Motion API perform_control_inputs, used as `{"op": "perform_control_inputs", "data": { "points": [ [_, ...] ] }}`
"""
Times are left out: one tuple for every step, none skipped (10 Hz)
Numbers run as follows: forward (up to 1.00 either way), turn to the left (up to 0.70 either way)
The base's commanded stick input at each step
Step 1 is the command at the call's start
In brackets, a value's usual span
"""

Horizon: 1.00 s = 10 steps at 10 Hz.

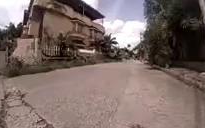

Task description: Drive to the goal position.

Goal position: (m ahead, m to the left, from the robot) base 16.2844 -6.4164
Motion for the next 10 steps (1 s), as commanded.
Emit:
{"op": "perform_control_inputs", "data": {
  "points": [
    [0.70, -0.34],
    [0.70, -0.34],
    [0.70, -0.32],
    [0.70, 0.01],
    [0.70, 0.01],
    [0.70, 0.01],
    [0.70, 0.01],
    [0.70, -0.05],
    [0.70, -0.34],
    [0.70, -0.34]
  ]
}}
